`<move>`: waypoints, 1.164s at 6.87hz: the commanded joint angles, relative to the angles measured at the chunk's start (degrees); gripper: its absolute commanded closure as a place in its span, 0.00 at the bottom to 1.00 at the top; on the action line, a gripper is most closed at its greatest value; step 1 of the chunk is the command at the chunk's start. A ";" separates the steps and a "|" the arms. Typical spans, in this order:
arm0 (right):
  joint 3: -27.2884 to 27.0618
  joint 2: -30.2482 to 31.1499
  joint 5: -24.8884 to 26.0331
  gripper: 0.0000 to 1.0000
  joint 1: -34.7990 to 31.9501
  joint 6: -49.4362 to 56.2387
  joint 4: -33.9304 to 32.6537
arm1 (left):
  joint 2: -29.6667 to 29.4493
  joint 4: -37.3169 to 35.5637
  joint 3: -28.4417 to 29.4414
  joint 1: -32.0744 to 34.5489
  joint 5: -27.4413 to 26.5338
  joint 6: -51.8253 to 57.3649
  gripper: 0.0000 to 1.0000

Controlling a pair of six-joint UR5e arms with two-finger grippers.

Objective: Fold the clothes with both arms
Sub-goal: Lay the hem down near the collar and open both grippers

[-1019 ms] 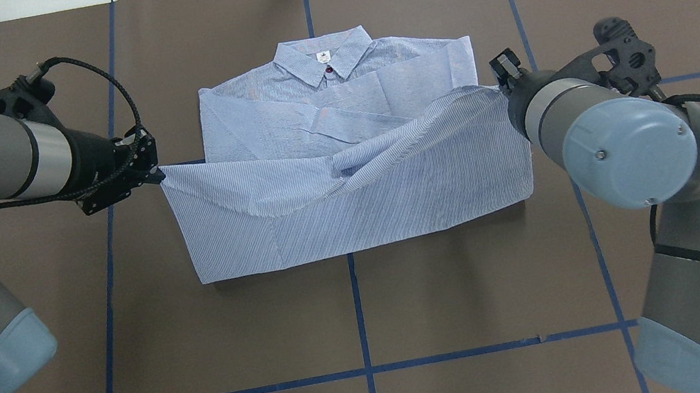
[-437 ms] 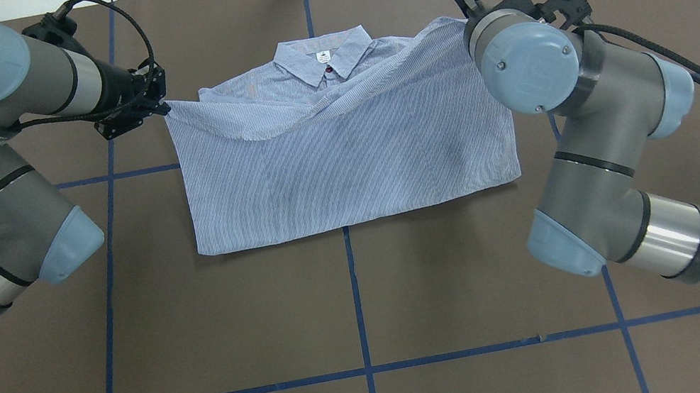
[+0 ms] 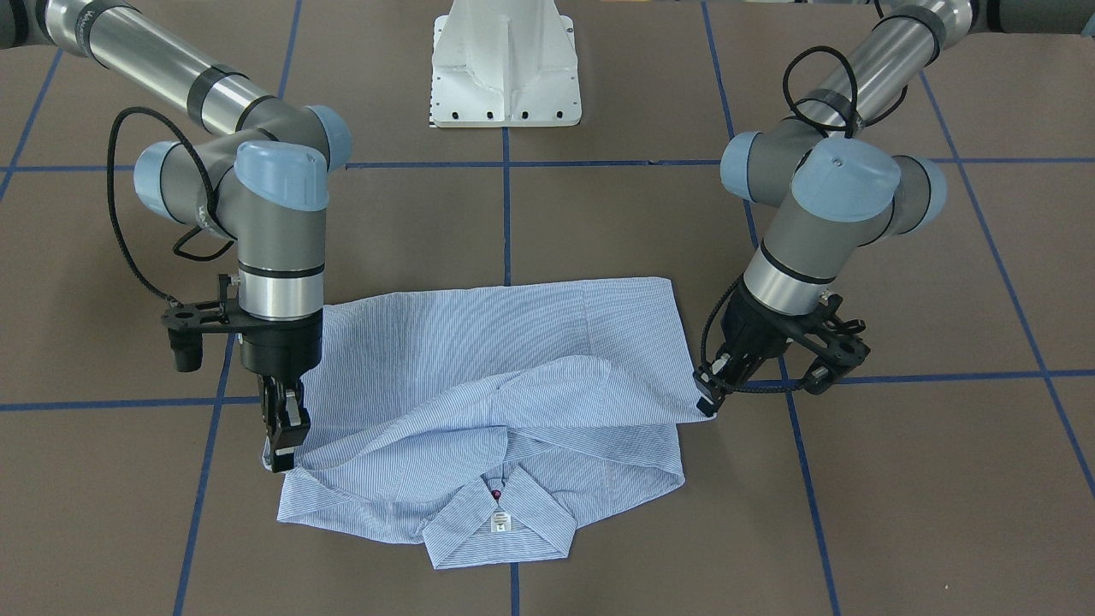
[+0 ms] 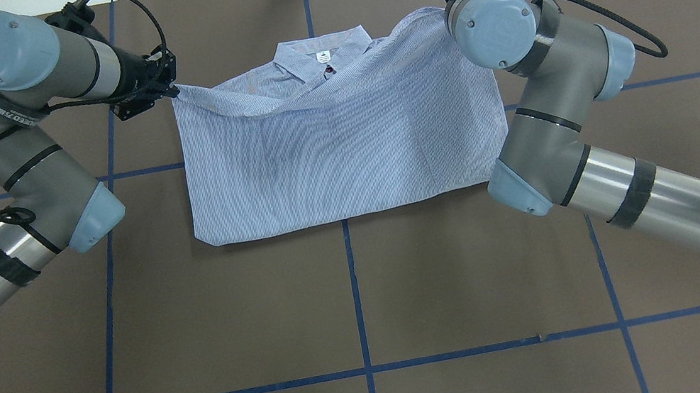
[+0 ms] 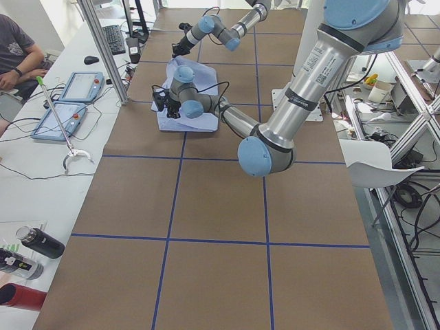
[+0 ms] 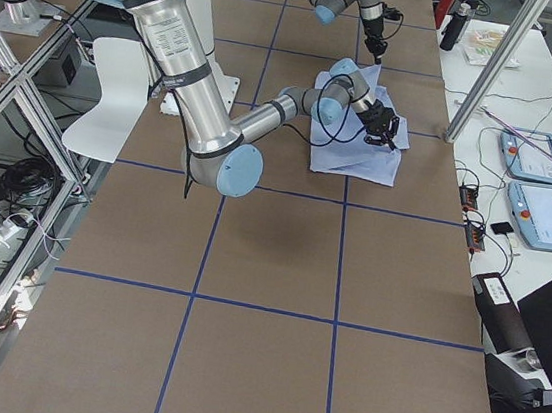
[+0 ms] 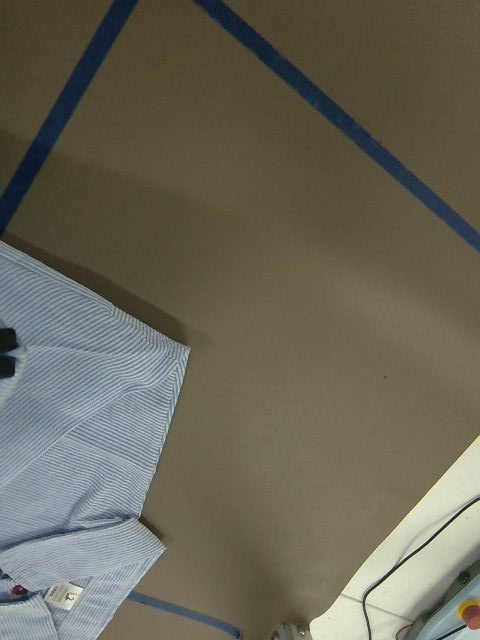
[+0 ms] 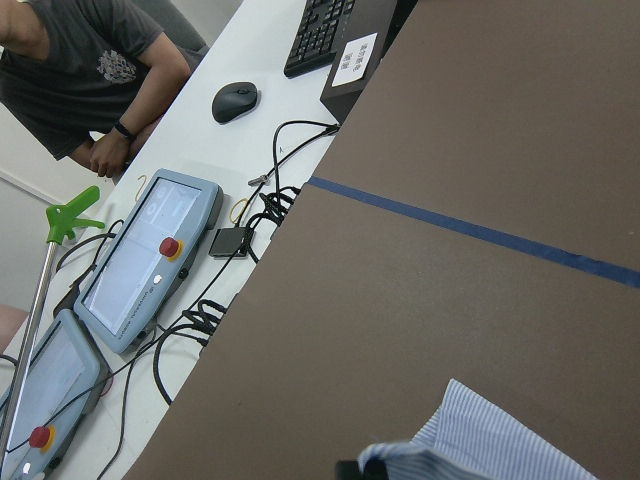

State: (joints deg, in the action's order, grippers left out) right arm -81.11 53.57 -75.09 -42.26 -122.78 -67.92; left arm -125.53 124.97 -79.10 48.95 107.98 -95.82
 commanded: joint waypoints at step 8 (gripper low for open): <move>18.17 -7.78 -9.27 0.74 -4.39 1.58 6.21 | -6.92 12.05 20.21 -0.35 -5.58 3.61 0.81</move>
State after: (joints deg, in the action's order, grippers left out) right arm -63.92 45.68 -82.23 -45.01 -121.22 -62.97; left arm -132.27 136.69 -59.55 48.56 102.87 -93.60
